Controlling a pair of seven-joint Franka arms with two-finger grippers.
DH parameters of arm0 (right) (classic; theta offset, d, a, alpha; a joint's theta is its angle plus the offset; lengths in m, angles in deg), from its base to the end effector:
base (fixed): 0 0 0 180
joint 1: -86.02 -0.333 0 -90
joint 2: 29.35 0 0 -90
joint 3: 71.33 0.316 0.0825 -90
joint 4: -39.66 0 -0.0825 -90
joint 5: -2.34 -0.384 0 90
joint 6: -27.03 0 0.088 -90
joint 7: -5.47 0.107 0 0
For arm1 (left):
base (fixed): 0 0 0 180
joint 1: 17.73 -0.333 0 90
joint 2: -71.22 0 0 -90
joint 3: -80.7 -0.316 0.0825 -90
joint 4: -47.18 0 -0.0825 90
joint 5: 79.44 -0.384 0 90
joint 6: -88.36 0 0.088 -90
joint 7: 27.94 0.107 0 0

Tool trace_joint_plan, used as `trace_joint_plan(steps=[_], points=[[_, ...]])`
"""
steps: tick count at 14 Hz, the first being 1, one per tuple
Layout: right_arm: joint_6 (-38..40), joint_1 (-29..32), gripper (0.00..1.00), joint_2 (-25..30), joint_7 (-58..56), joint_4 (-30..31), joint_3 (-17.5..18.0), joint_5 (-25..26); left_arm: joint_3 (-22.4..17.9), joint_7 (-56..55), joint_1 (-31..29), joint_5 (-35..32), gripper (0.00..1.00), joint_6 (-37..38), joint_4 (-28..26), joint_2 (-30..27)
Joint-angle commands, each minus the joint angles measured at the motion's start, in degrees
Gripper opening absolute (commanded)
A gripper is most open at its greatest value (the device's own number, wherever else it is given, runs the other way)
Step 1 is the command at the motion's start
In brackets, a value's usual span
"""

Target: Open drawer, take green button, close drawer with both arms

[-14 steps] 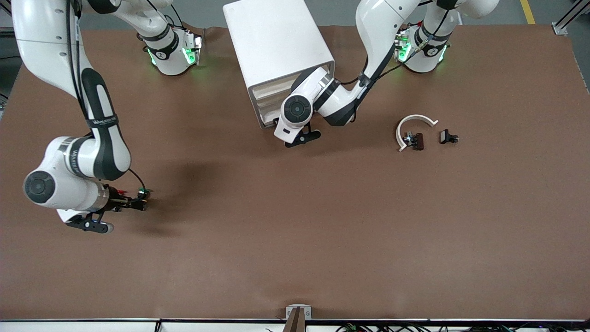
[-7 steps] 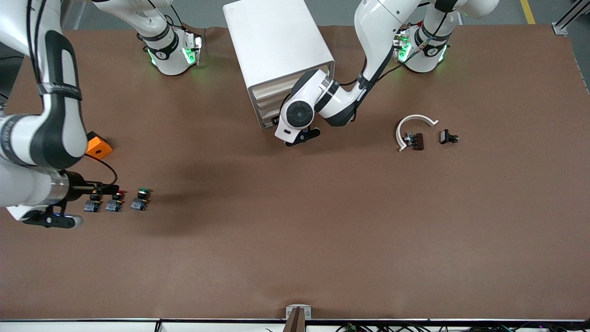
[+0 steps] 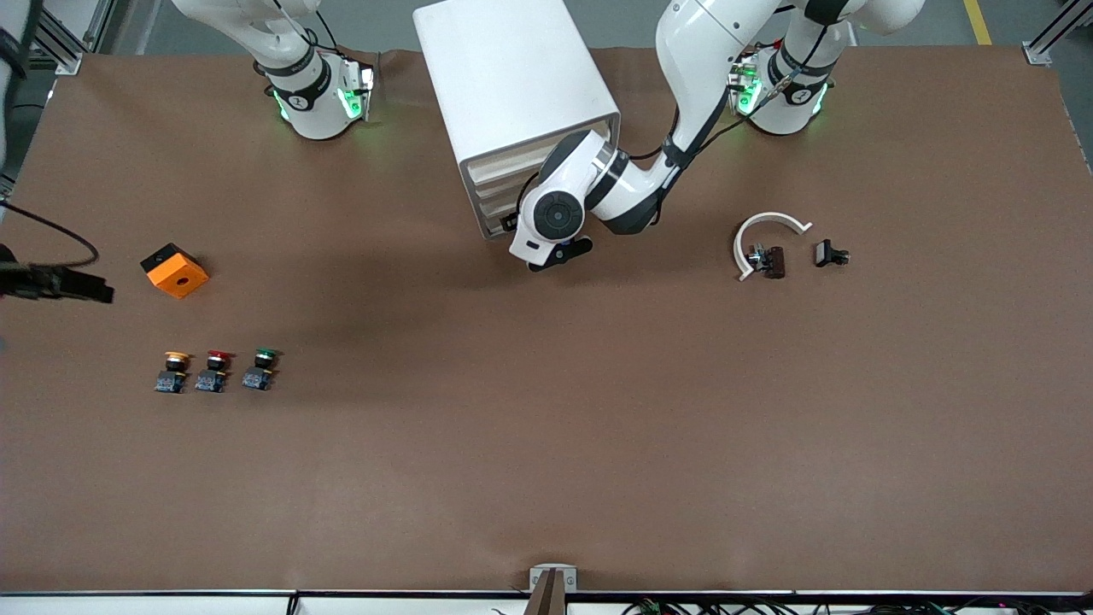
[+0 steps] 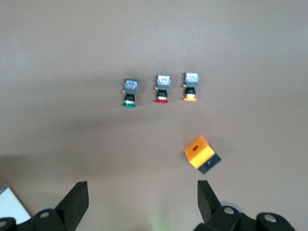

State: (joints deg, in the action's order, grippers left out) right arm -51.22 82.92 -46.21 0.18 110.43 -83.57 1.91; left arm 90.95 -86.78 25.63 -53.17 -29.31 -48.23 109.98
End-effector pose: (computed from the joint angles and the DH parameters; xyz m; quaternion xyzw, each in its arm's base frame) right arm 0.6142 -0.0760 0.5933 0.9961 -0.0310 -0.0813 0.0172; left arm 0.3781 -0.5350 0.2044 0.9424 0.1865 -0.2772 0.0187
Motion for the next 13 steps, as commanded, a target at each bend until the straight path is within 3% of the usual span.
trace_joint_plan(steps=[1, 4, 7, 13], points=[[1.25, 1.52, 1.0, 1.05, -0.77, 1.48, 0.9, 0.6, 0.39, 0.65, -1.6, 1.24, 1.0, 0.52, 0.57, -0.26], [1.08, 1.52, 1.0, 1.05, -0.24, 1.04, 1.08, 0.34, 0.21, 0.73, -5.11, 0.36, 1.0, 0.87, 3.46, -0.53], [1.25, 4.4, 1.0, 1.48, -0.94, -0.54, 0.72, -5.79, -0.14, 2.57, -10.55, -0.08, 1.0, 1.92, 6.8, -2.19], [2.14, 5.38, 1.0, 7.0, -0.33, 0.86, 0.38, -5.9, -0.05, 8.2, -19.27, -9.2, 1.0, 7.62, 8.83, -7.81]])
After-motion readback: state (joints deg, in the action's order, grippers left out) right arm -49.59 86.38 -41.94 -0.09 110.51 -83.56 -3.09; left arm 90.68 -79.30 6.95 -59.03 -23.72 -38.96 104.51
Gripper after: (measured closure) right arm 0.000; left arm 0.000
